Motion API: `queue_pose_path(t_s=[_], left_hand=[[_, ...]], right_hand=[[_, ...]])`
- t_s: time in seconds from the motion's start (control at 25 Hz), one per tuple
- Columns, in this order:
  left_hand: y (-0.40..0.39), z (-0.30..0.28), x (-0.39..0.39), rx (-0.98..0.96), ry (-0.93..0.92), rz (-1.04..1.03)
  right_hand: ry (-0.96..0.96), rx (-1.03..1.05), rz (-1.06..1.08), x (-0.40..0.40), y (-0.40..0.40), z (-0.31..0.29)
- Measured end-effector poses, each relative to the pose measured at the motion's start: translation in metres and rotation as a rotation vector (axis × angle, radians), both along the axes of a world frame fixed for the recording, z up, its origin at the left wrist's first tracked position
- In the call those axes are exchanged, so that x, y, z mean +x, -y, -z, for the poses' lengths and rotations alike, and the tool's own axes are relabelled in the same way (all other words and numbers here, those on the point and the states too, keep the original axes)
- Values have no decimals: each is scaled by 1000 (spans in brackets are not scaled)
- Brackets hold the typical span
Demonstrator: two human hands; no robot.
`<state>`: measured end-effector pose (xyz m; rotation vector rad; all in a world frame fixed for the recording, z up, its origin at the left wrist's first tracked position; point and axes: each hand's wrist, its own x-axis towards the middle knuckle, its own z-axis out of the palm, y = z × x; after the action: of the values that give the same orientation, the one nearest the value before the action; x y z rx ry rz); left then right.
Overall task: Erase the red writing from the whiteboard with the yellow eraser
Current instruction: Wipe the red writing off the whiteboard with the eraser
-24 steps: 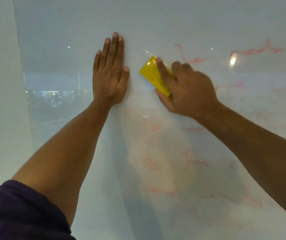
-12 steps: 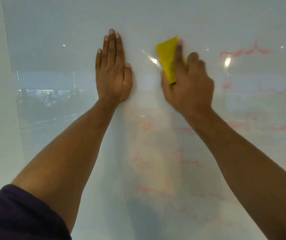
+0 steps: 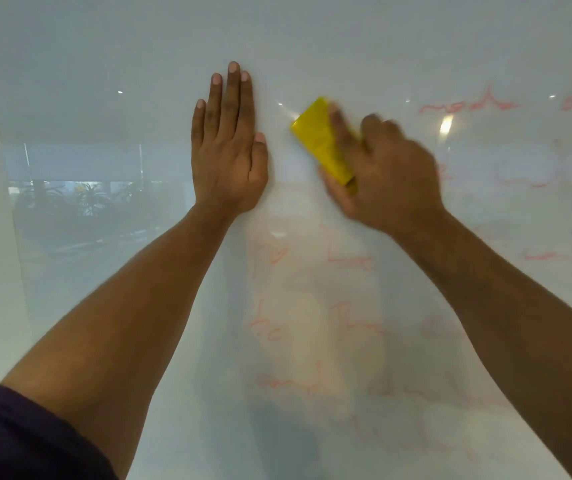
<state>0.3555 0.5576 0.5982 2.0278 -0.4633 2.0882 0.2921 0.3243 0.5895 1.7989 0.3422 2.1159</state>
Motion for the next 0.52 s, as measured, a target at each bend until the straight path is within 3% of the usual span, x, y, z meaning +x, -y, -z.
queue_pose_path(t_s=[0.12, 0.16, 0.24, 0.28, 0.4, 0.44, 0.52], left_hand=[[4, -1, 0, 15, 20, 19], [5, -2, 0, 21, 29, 28], [9, -2, 0, 32, 43, 46], [12, -2, 0, 31, 46, 46], [18, -3, -2, 20, 46, 42], [20, -3, -2, 13, 43, 42], [27, -3, -4, 11, 39, 45]], right_hand=[[54, 390, -38, -8, 4, -12], [43, 341, -19, -3, -1, -3], [-53, 32, 22, -2, 6, 12], [-50, 4, 46, -6, 16, 8], [26, 376, -41, -15, 18, -8], [23, 375, -32, -8, 11, -2], [-81, 34, -14, -2, 7, 16]])
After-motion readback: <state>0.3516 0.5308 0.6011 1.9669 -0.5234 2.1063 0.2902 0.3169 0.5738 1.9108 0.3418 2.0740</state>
